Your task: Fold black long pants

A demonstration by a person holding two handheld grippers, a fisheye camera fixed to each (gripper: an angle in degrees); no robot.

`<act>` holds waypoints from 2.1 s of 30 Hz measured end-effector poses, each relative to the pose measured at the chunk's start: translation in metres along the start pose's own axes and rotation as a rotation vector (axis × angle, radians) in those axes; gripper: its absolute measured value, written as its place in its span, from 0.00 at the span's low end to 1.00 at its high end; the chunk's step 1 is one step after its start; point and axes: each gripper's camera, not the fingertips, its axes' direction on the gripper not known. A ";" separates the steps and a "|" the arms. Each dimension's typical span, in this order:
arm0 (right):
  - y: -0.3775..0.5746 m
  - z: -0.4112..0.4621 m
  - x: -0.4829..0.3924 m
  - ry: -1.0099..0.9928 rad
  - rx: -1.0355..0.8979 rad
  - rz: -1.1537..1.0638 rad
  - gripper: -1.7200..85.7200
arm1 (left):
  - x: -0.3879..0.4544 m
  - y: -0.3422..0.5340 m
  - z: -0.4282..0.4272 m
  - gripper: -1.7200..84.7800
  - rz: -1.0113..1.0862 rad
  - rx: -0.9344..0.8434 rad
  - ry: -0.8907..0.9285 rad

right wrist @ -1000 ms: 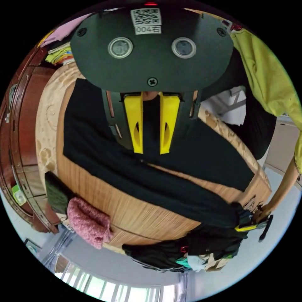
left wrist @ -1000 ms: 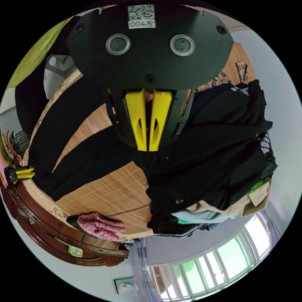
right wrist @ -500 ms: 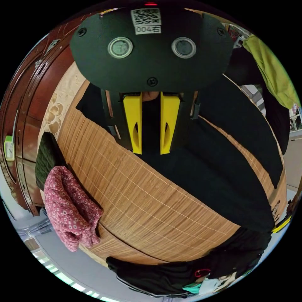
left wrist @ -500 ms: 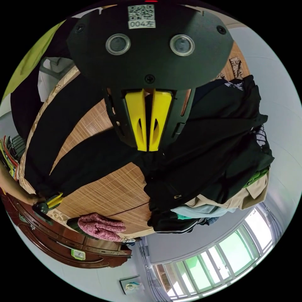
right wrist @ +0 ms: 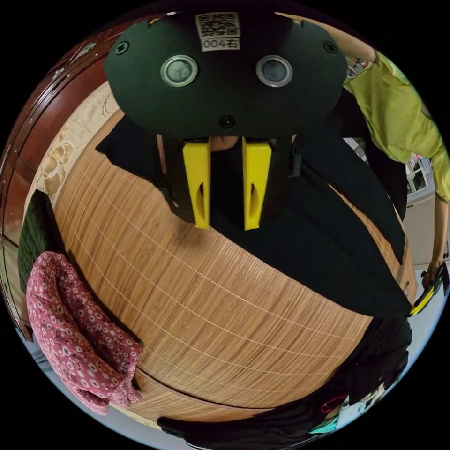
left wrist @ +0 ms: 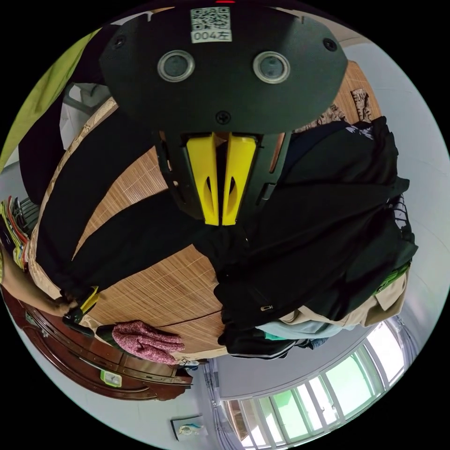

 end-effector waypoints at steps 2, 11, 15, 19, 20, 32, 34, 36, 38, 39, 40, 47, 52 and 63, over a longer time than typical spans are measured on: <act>0.010 -0.001 -0.006 -0.022 -0.008 -0.025 0.05 | 0.000 0.004 -0.002 0.04 -0.006 -0.004 0.003; 0.096 -0.053 -0.030 0.032 0.196 0.037 0.03 | 0.004 0.022 -0.037 0.03 -0.102 0.049 0.041; 0.153 -0.080 -0.051 0.091 0.292 0.068 0.03 | 0.014 0.043 -0.071 0.03 -0.093 0.128 0.066; 0.232 -0.099 -0.089 0.151 0.418 0.118 0.03 | 0.033 0.077 -0.110 0.03 -0.028 0.234 0.087; 0.255 -0.099 -0.102 0.158 0.448 0.127 0.03 | 0.036 0.082 -0.115 0.03 -0.022 0.244 0.084; 0.433 0.006 -0.223 0.324 0.465 0.233 0.03 | 0.160 0.220 -0.163 0.04 0.154 0.314 -0.148; 0.446 0.028 -0.227 0.315 0.429 0.269 0.04 | 0.183 0.239 -0.158 0.04 0.177 0.282 -0.178; 0.458 0.045 -0.230 0.299 0.397 0.306 0.04 | 0.196 0.250 -0.155 0.05 0.189 0.249 -0.191; 0.472 0.060 -0.231 0.285 0.374 0.347 0.04 | 0.205 0.258 -0.155 0.06 0.193 0.222 -0.203; 0.476 0.062 -0.231 0.281 0.376 0.355 0.04 | 0.208 0.264 -0.159 0.07 0.199 0.207 -0.196; 0.484 0.065 -0.230 0.261 0.376 0.371 0.04 | 0.209 0.268 -0.163 0.08 0.192 0.191 -0.189; 0.542 0.080 -0.213 0.052 0.447 0.532 0.02 | 0.187 0.296 -0.192 0.10 0.086 0.121 -0.159; 0.572 0.082 -0.204 -0.189 0.629 0.659 0.04 | 0.201 0.257 -0.195 0.13 0.060 0.150 -0.047; 0.514 0.133 -0.204 -0.254 0.457 0.699 0.10 | 0.281 0.137 -0.106 0.04 0.158 -0.149 0.000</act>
